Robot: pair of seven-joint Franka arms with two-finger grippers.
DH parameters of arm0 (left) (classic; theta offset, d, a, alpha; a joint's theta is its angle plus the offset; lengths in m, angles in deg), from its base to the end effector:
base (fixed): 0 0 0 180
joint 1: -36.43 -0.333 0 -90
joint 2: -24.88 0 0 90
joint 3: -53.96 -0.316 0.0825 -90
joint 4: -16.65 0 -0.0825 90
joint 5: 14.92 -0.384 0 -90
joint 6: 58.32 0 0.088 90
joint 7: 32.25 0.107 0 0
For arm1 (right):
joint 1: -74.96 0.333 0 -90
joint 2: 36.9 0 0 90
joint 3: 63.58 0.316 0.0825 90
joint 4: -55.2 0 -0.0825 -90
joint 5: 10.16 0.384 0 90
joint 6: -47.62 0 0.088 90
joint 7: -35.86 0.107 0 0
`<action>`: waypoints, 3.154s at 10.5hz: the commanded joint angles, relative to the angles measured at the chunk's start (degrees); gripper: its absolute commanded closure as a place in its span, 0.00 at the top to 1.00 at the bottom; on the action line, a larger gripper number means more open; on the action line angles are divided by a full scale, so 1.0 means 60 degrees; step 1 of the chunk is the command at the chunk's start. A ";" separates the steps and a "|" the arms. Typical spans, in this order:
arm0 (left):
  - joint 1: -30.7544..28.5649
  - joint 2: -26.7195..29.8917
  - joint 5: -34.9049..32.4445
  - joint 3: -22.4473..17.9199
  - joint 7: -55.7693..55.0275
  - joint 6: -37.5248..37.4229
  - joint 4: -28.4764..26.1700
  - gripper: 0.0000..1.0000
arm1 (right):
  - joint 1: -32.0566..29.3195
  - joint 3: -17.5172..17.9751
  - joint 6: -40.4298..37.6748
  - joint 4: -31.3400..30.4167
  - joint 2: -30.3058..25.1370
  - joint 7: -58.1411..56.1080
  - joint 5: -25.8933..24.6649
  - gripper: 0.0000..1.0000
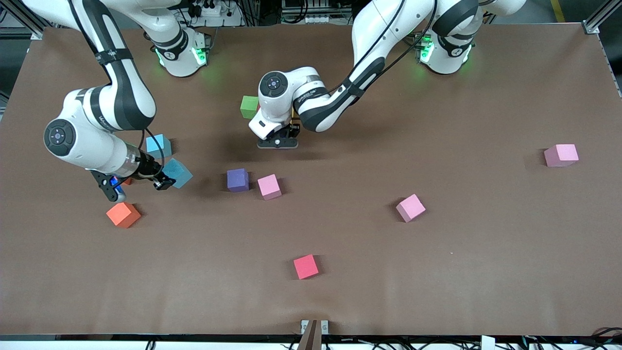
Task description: Form number 2 with 11 blocks
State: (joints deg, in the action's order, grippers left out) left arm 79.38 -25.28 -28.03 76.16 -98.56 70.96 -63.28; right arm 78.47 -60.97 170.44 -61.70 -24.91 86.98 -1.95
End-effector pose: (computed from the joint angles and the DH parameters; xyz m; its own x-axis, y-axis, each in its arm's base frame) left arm 0.3680 -0.6365 0.2117 0.9967 0.0104 -0.0810 0.0179 -0.9956 0.0925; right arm 0.5696 0.0666 0.3329 0.6355 -0.7547 -0.1632 -0.7638 -0.6454 0.0104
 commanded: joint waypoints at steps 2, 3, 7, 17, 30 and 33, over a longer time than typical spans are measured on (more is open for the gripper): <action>0.0182 -0.0062 -0.0057 -0.0127 -0.0082 0.0119 0.0093 0.00 | -0.0057 0.0018 -0.0092 -0.0159 -0.0182 -0.0009 0.0214 0.00; 0.0182 -0.0062 -0.0057 -0.0127 -0.0096 0.0119 0.0093 0.00 | -0.0072 0.0018 -0.0093 -0.0159 -0.0182 -0.0009 0.0214 0.00; 0.0196 -0.0062 -0.0072 -0.0127 -0.0097 0.0119 0.0079 0.04 | -0.0087 0.0018 -0.0107 -0.0159 -0.0182 -0.0009 0.0214 0.00; 0.0196 -0.0135 -0.0072 -0.0127 -0.0184 0.0192 0.0079 0.26 | -0.0101 0.0018 -0.0136 -0.0144 -0.0182 0.0078 0.0214 0.00; 0.0196 -0.0150 -0.0057 -0.0127 -0.0228 0.0207 0.0079 0.77 | -0.0013 0.0048 -0.0166 -0.0291 -0.0314 0.0738 0.0214 0.00; 0.0182 -0.0135 -0.0057 -0.0127 -0.0214 0.0207 0.0079 0.81 | -0.0013 0.0178 -0.0166 -0.0291 -0.0314 0.0738 0.0214 0.00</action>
State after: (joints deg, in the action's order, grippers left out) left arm 79.84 -26.11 -28.03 76.00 -98.74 71.95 -63.28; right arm 78.36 -60.67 169.59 -62.06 -24.91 90.67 -1.88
